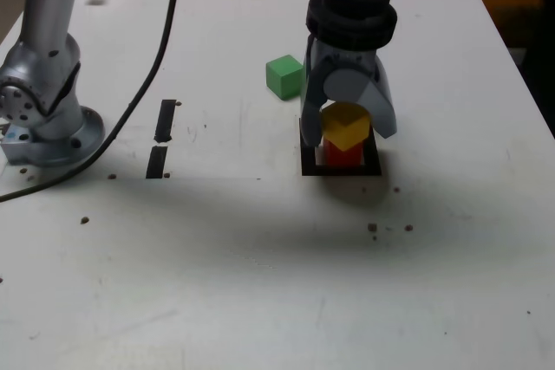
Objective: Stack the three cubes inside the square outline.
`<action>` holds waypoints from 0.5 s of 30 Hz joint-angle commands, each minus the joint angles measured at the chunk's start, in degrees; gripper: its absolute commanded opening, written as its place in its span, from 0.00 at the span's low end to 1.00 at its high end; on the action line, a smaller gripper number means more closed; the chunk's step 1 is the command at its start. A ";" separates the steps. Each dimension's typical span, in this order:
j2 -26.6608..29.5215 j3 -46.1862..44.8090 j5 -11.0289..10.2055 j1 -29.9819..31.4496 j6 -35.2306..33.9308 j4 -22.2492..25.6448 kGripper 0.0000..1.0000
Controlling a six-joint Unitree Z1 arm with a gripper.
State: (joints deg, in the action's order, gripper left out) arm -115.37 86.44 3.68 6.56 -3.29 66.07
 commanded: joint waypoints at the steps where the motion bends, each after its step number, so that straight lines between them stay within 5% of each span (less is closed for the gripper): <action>1: -0.36 0.15 -0.25 -0.10 0.04 -0.14 0.37; 9: -0.15 0.23 -1.07 -0.29 0.11 -0.15 0.39; 15: -0.12 -0.08 -0.96 -0.37 0.76 -0.14 0.59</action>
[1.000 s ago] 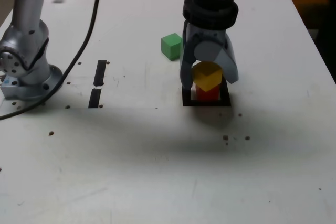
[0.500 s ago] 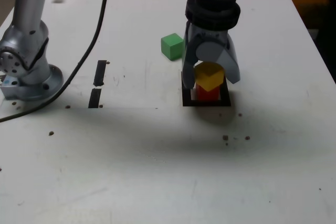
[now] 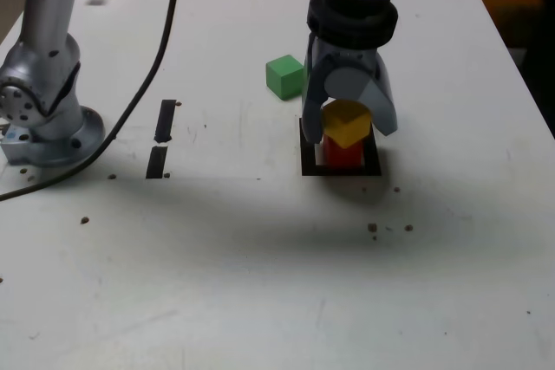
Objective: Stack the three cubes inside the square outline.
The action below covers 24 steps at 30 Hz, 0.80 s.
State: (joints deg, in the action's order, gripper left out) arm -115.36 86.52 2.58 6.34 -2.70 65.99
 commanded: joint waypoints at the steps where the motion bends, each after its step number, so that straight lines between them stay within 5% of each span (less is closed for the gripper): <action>1: -0.13 -0.25 0.28 -0.16 0.30 -0.06 0.62; 10: 0.21 -0.87 1.26 -0.16 0.94 -0.10 0.82; 24: 2.62 -2.72 1.16 -0.18 1.10 -0.88 0.99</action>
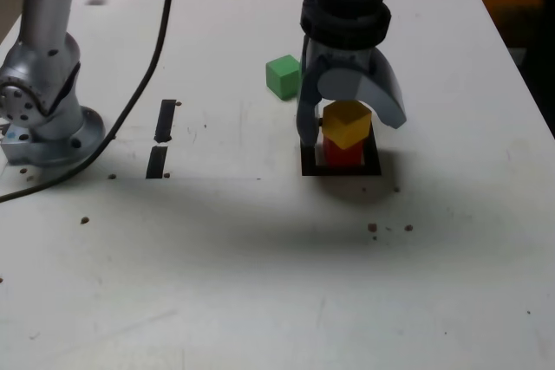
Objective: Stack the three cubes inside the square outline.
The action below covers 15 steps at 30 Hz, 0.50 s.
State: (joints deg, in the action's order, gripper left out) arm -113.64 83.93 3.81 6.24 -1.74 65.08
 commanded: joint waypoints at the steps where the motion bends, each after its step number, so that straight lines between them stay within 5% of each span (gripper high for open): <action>1: 1.34 -0.28 -0.20 -0.08 0.15 0.02 0.99; 15: 11.99 -3.69 -4.76 -2.57 -0.44 1.57 1.00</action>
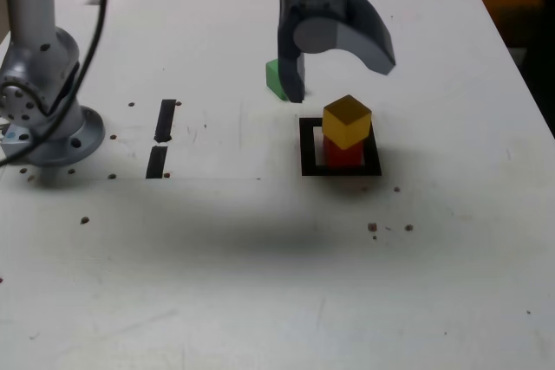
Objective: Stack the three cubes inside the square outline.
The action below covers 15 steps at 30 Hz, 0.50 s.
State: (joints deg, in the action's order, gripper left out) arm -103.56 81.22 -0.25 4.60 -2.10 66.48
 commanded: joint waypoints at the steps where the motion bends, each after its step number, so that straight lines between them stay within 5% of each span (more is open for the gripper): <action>1: 2.59 -1.75 -1.16 -1.49 -0.11 0.19 1.00; 15: 5.12 -10.40 -4.14 -9.12 -0.18 -3.49 1.00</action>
State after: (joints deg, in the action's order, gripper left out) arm -98.49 71.06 -4.22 -4.10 -2.27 63.42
